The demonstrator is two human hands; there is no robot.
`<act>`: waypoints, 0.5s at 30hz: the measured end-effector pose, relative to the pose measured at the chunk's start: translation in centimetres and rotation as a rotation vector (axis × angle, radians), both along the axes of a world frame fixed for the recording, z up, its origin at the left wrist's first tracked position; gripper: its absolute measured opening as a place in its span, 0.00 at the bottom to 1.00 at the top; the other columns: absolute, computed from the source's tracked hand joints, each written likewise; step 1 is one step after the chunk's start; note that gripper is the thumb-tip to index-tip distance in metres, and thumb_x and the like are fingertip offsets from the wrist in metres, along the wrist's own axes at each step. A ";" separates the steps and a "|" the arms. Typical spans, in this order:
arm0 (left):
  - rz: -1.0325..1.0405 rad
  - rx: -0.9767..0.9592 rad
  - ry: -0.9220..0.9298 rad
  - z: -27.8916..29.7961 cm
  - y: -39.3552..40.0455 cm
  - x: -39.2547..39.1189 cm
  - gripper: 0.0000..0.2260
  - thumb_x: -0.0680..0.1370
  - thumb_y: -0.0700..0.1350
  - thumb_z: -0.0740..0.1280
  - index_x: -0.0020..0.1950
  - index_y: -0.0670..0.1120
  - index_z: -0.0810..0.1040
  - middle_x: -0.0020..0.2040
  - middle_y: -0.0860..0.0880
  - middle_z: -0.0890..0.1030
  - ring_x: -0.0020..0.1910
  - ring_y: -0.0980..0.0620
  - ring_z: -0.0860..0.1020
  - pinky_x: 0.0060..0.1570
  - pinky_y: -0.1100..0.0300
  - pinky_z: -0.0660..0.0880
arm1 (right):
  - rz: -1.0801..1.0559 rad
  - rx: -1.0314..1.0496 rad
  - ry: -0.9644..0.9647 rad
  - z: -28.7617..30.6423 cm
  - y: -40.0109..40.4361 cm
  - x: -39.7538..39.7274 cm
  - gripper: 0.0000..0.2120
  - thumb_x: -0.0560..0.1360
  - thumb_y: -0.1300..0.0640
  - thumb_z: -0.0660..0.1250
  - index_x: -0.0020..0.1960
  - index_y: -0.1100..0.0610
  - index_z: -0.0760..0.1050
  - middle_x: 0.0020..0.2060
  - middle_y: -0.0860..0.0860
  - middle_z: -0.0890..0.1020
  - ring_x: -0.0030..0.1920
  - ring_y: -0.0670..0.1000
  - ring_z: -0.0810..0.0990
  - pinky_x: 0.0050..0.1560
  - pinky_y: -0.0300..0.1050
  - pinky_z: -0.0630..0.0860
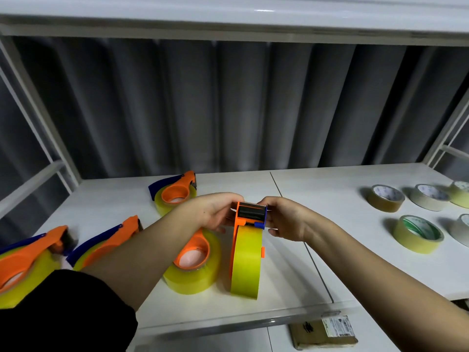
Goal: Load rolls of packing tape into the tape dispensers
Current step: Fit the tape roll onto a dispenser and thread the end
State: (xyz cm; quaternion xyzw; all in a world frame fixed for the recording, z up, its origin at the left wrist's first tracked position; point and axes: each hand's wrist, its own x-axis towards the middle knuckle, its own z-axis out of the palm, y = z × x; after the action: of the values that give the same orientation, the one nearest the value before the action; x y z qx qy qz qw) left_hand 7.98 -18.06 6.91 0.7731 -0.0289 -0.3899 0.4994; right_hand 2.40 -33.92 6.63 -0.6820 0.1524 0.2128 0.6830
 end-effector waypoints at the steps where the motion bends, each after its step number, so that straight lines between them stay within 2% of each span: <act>1: 0.036 -0.034 0.017 -0.4 -0.1 0.0 0.11 0.76 0.48 0.56 0.34 0.48 0.69 0.31 0.48 0.77 0.39 0.49 0.73 0.62 0.47 0.62 | -0.030 0.061 0.009 -0.3 0.1 -0.1 0.10 0.75 0.57 0.58 0.35 0.53 0.68 0.31 0.49 0.74 0.35 0.45 0.72 0.41 0.41 0.64; 3: 0.104 -0.093 0.043 -1.0 -0.4 -0.2 0.10 0.74 0.47 0.57 0.34 0.48 0.69 0.33 0.47 0.77 0.40 0.47 0.73 0.63 0.47 0.62 | -0.098 0.165 0.010 -1.0 0.6 -0.2 0.09 0.76 0.58 0.59 0.37 0.53 0.70 0.35 0.50 0.75 0.39 0.47 0.72 0.41 0.39 0.66; 6: 0.202 -0.133 0.051 -1.6 -1.0 -0.6 0.08 0.73 0.46 0.58 0.35 0.48 0.71 0.33 0.46 0.78 0.40 0.46 0.75 0.66 0.46 0.62 | -0.222 0.316 -0.015 -1.5 1.3 -0.4 0.06 0.77 0.60 0.58 0.44 0.54 0.72 0.39 0.50 0.77 0.41 0.48 0.74 0.41 0.39 0.68; 9: 0.330 -0.213 0.021 -1.5 -1.4 -1.3 0.07 0.74 0.43 0.58 0.37 0.45 0.72 0.37 0.45 0.76 0.38 0.47 0.76 0.50 0.54 0.74 | -0.304 0.404 -0.042 -1.7 1.5 -0.3 0.07 0.77 0.63 0.57 0.48 0.55 0.72 0.40 0.51 0.81 0.43 0.51 0.77 0.47 0.42 0.71; 10: 0.377 -0.242 0.000 -1.5 -1.4 -1.6 0.07 0.75 0.42 0.59 0.37 0.45 0.73 0.37 0.45 0.77 0.38 0.47 0.76 0.50 0.54 0.75 | -0.309 0.402 -0.049 -1.7 1.5 -0.2 0.07 0.77 0.63 0.58 0.49 0.55 0.72 0.40 0.51 0.82 0.43 0.51 0.78 0.50 0.43 0.71; 12: 0.479 -0.285 -0.063 -2.2 -1.4 -1.8 0.08 0.75 0.45 0.61 0.39 0.45 0.76 0.41 0.44 0.80 0.45 0.46 0.78 0.61 0.50 0.73 | -0.300 0.388 -0.063 -2.0 1.6 0.1 0.07 0.77 0.62 0.58 0.49 0.54 0.73 0.43 0.51 0.83 0.45 0.51 0.78 0.53 0.44 0.71; 14: 0.557 -0.337 -0.120 -3.1 -1.2 -2.5 0.11 0.76 0.53 0.61 0.48 0.47 0.78 0.49 0.45 0.82 0.54 0.45 0.78 0.65 0.46 0.70 | -0.285 0.372 -0.074 -2.2 1.7 0.2 0.06 0.77 0.61 0.58 0.49 0.54 0.73 0.44 0.52 0.82 0.45 0.51 0.78 0.50 0.43 0.71; 15: 0.584 -0.341 -0.139 -3.5 -0.9 -3.0 0.14 0.76 0.55 0.61 0.54 0.48 0.77 0.53 0.46 0.81 0.57 0.45 0.77 0.65 0.47 0.69 | -0.287 0.365 -0.082 -2.3 1.7 0.3 0.07 0.78 0.61 0.58 0.48 0.54 0.74 0.43 0.52 0.82 0.44 0.51 0.78 0.48 0.43 0.72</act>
State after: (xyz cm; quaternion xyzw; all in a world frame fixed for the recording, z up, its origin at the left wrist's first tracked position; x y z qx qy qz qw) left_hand 5.00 -18.97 3.39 0.6789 0.0946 -0.1664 0.7088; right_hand 2.68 -32.25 4.37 -0.5265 0.1793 0.1096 0.8238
